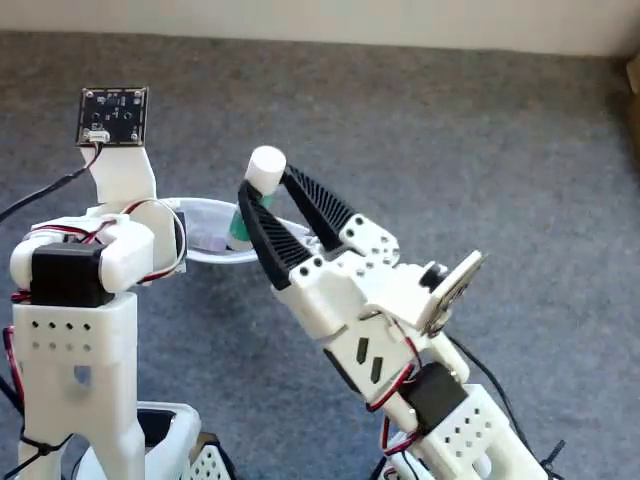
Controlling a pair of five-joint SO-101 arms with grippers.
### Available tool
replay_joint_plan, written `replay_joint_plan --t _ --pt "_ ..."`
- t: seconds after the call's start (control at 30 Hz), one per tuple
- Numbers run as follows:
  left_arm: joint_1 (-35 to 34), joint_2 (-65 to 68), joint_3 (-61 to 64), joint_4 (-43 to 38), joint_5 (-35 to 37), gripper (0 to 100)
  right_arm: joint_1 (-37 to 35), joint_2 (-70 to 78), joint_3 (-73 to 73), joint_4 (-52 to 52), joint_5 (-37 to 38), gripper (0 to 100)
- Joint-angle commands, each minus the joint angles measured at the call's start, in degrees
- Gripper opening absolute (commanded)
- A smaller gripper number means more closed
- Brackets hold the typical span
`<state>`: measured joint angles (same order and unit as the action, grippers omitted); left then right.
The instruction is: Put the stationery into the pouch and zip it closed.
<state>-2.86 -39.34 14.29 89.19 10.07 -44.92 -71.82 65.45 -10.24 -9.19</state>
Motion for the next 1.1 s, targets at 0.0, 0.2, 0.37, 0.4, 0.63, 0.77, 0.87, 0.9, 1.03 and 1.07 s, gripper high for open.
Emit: replay_joint_plan --t 0.0,0.2,0.37,0.4,0.63,0.77,0.87,0.9,1.03,1.07 --pt "-0.66 0.57 -1.63 -0.53 0.70 0 -1.01 -0.84 1.27 -5.32 0.88 0.5" --pt "-0.66 0.57 -1.63 -0.53 0.70 0 -1.10 -0.84 4.62 -7.96 0.88 0.5" --pt "-0.66 0.57 -1.63 -0.44 0.70 0 -1.10 1.01 7.60 -12.26 0.79 0.5" --pt "-0.66 0.57 -1.63 -0.35 0.70 0 -1.10 2.15 8.04 -13.93 0.79 0.5" --pt "-0.66 0.57 -1.54 -0.18 0.70 0 -0.75 12.62 10.77 -27.56 0.79 0.5" --pt "-0.66 0.57 -1.54 -0.18 0.70 0 -0.75 16.75 10.86 -29.76 0.79 0.8" --pt "-0.66 0.57 -1.54 -0.18 0.62 0 -0.75 17.36 10.86 -29.67 0.79 1.4" --pt "-0.66 0.57 -1.54 -0.18 0.62 0 -0.75 17.36 10.86 -29.58 0.79 2.9" --pt "-0.66 0.57 -1.54 -0.35 0.62 0 -0.92 17.36 11.03 -29.32 0.79 15.6" --pt "-0.66 0.57 -1.54 -0.35 0.62 0 -1.01 17.36 11.47 -29.32 0.79 17.8"
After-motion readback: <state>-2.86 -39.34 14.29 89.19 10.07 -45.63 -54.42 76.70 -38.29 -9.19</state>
